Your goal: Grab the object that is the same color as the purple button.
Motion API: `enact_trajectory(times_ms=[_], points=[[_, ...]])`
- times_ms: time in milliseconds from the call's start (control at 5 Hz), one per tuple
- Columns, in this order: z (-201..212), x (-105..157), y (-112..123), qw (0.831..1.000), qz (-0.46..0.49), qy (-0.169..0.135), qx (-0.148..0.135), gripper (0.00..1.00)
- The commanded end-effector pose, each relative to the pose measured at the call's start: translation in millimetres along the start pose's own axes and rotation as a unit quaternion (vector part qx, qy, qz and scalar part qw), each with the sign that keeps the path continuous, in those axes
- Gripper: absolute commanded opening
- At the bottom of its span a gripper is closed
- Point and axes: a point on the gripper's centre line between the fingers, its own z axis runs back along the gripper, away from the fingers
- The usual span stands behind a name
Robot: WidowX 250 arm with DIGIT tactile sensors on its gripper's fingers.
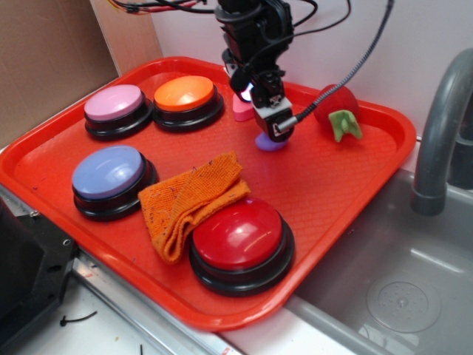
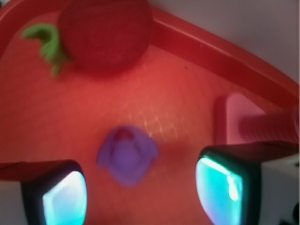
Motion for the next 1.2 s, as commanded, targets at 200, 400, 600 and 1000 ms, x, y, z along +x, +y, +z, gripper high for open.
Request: enact_trajectory(times_ms=[200,400,600,1000], points=[[-21.0,8.8,-0.8,0.999,-0.032,0.007,-0.018,1.0],[-23.0,6.7,-1.0,0.999,-0.026,0.013,-0.016,1.0],[-23.6,5.6,-1.3,1.0,-0.019,0.005,-0.018,0.42],[-4.1,6.0,7.3,0.999,-0.008,0.018,-0.035,0.0]])
